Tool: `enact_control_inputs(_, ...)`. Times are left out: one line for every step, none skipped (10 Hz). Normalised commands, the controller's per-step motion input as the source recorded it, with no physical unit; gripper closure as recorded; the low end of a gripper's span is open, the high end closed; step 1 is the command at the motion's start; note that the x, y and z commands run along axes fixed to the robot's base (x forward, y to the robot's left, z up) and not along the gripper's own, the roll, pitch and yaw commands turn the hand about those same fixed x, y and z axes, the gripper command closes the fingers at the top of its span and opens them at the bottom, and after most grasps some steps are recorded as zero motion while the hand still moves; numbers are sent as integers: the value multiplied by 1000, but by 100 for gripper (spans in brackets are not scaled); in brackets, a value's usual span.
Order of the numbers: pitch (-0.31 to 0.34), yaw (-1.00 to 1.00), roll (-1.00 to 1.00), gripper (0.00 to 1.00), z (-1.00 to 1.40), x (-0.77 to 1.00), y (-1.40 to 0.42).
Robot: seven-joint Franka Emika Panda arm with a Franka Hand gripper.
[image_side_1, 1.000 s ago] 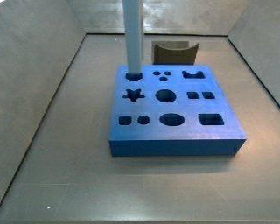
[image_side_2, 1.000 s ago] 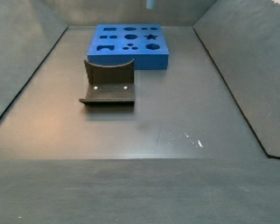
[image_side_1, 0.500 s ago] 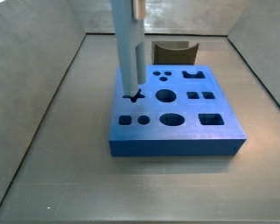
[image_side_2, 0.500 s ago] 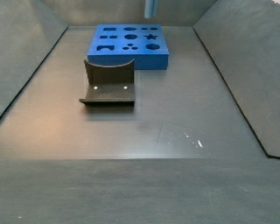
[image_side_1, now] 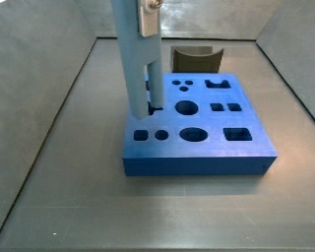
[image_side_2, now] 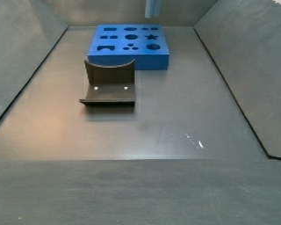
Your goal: Insert the square-circle object.
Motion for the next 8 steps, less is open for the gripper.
enact_control_inputs(31,-986,114,100,-69,-3,-106)
enact_control_inputs(34,-997,126,100,-80,-26,-71)
enact_control_inputs(40,-1000,141,100,-109,-54,-46)
enact_control_inputs(43,-1000,147,100,-123,-63,-34)
enact_control_inputs(43,-1000,150,100,-131,-69,-26)
enact_control_inputs(47,-1000,159,100,-149,-77,-23)
enact_control_inputs(34,-949,191,100,-249,-3,0)
enact_control_inputs(13,-689,249,100,-386,217,-89)
